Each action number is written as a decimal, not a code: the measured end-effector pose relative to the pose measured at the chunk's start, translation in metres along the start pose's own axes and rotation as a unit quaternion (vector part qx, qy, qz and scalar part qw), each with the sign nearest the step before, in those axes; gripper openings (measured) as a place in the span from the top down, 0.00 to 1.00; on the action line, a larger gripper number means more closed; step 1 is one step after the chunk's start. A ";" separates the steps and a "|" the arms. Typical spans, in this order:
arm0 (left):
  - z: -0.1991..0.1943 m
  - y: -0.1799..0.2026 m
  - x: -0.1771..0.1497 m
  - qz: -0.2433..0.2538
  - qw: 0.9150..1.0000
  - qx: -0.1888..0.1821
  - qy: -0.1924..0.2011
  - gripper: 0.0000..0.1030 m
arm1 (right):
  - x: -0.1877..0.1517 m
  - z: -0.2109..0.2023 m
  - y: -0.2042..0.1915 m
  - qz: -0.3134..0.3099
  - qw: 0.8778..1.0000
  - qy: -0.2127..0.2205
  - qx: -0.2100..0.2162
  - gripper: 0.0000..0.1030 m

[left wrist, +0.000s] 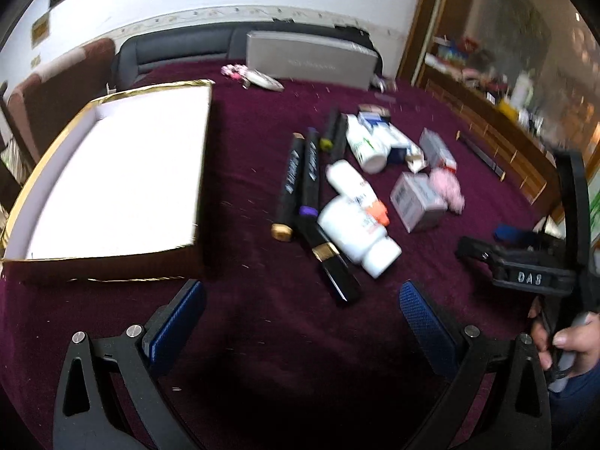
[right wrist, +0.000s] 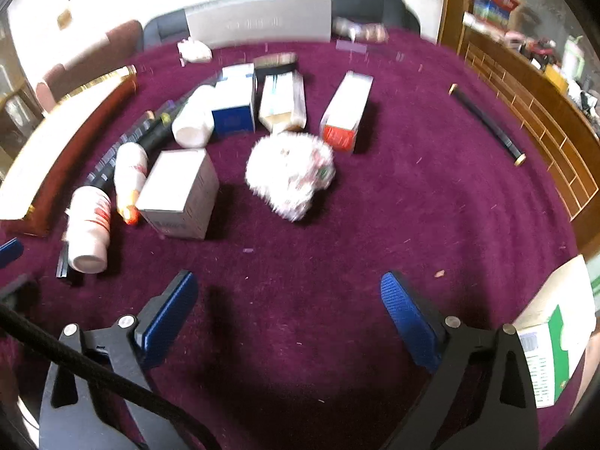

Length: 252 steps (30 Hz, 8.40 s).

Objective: Organize objects
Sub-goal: 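Grasp the black lipstick tube with the left gripper, then grasp the pink pom-pom with the right gripper while the left gripper holds the lipstick, then carry the pom-pom and lipstick into the white tray box and release both, then grasp the white-and-red barcode box with the right gripper while the left grasps a black marker, then carry the barcode box and marker into the tray box and release them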

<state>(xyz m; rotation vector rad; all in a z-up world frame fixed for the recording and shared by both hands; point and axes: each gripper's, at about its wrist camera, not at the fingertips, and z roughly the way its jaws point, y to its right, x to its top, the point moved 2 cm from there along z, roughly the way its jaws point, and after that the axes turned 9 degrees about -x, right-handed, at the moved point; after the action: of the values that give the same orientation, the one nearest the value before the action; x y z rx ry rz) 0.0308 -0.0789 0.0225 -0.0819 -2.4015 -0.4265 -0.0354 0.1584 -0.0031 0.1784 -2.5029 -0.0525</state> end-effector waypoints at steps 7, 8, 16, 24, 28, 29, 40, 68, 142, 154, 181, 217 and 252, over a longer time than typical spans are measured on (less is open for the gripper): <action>0.004 0.008 0.006 -0.033 0.998 -0.050 -0.006 0.36 | -0.006 -0.025 0.017 0.038 0.995 0.089 0.014 0.04; 0.008 0.010 0.005 -0.034 0.998 -0.049 -0.012 0.46 | -0.007 -0.025 0.019 0.044 0.995 0.091 0.022 0.04; 0.041 0.014 0.002 -0.048 0.998 -0.006 -0.045 0.62 | -0.005 -0.028 0.030 0.070 0.991 0.100 0.062 0.04; 0.066 0.014 0.014 -0.032 0.996 0.056 -0.055 0.81 | -0.006 -0.030 0.032 0.071 0.989 0.102 0.082 0.04; 0.071 0.011 0.018 -0.012 0.996 0.075 -0.049 0.86 | -0.005 -0.029 0.033 0.074 0.989 0.100 0.084 0.04; 0.071 0.012 0.017 -0.004 0.996 0.079 -0.048 0.86 | -0.005 -0.028 0.034 0.076 0.989 0.099 0.084 0.04; 0.060 0.022 0.002 0.044 0.995 0.079 -0.050 0.86 | -0.002 -0.028 0.031 0.052 0.993 0.081 0.065 0.05; 0.056 0.015 0.001 0.023 0.998 0.046 -0.043 0.86 | 0.057 0.032 0.012 0.080 0.993 -0.020 0.081 0.63; 0.025 -0.289 0.145 -0.123 0.989 0.081 0.003 0.84 | 0.246 0.135 -0.428 -0.084 0.966 -0.101 0.223 0.48; 0.019 -0.251 0.119 -0.065 0.995 0.072 -0.012 0.82 | 0.238 0.079 -0.358 -0.048 0.955 -0.085 0.279 0.47; 0.071 -0.024 0.088 0.057 0.995 -0.017 -0.083 0.61 | 0.098 0.007 0.008 0.077 0.967 0.111 0.215 0.39; 0.132 -0.005 0.087 0.066 0.987 0.128 -0.069 0.85 | 0.107 0.062 0.052 0.150 0.988 0.001 0.039 0.39; 0.124 -0.005 0.095 0.043 0.993 0.085 -0.062 0.90 | 0.120 0.047 0.037 0.109 0.990 0.076 0.053 0.76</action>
<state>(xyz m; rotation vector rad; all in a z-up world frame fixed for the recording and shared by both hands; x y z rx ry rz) -0.1199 -0.0486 -0.0051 -0.1371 -2.5357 -0.1798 -0.1637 0.1784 0.0322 -0.0486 -2.3585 0.1771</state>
